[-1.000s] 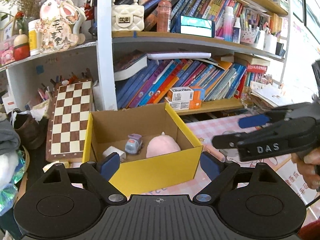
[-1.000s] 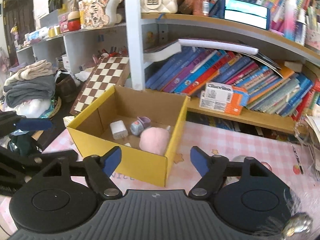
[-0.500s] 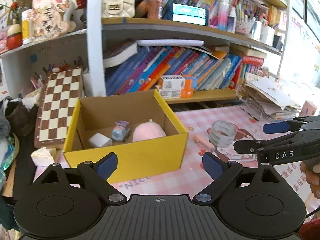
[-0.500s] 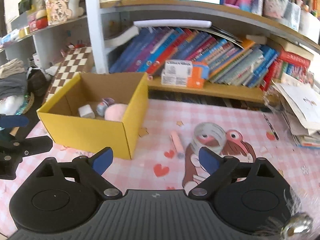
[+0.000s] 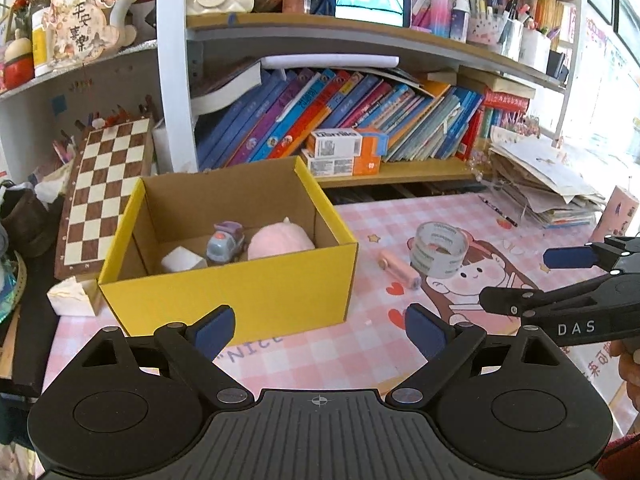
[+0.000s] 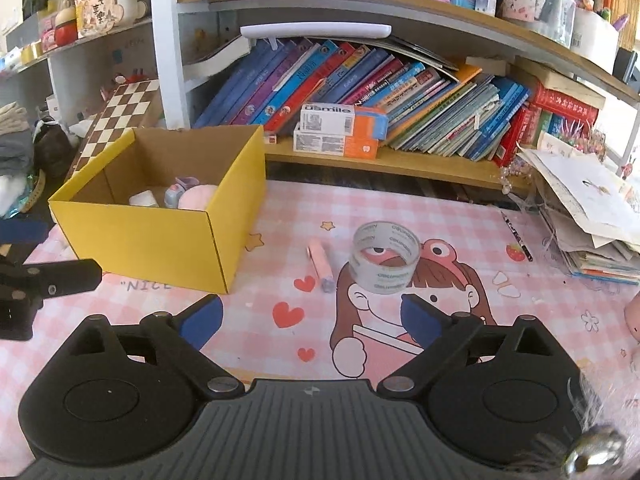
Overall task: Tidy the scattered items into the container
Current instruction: 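Move the left tool toward the pink roller while the right approaches the clear tape roll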
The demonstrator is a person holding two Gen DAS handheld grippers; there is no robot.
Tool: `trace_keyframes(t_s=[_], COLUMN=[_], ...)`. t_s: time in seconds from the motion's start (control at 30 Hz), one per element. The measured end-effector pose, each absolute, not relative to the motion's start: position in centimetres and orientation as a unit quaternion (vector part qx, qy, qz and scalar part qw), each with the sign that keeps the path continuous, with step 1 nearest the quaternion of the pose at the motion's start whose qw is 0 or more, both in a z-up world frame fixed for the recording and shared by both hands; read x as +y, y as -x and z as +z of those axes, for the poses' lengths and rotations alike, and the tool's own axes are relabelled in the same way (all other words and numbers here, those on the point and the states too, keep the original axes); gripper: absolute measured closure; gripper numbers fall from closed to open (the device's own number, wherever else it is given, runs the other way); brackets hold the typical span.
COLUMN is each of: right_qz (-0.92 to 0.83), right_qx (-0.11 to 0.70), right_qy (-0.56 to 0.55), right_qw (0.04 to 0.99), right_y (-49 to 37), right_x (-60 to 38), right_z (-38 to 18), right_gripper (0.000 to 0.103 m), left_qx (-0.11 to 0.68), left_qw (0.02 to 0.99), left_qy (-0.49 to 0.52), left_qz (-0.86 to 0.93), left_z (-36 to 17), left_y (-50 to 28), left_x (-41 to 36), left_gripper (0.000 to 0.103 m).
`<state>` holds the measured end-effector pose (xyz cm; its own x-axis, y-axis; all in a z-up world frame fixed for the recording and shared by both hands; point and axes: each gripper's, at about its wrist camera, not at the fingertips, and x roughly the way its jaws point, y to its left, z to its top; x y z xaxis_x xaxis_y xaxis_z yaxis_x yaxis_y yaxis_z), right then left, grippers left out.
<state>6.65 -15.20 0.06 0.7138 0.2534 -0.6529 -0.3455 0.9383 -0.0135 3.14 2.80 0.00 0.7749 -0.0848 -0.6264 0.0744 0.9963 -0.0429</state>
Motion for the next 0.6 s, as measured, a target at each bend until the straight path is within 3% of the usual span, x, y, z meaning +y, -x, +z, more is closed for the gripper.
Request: trace_keyframes(t_s=[0.6], right_qz=[0.169], right_qx=[0.358], right_qy=[0.058], right_qw=[0.917], right_y=[-8.3], right_x=[-18.1], right_z=[-0.9], right_gripper=[0.006], left_qx=[0.348], left_qw=[0.936], left_qy=[-0.004], left_qz=[-0.047], left_z=[-1.0], left_y=[-4.4], left_x=[-0.6], left_gripper=[0.009])
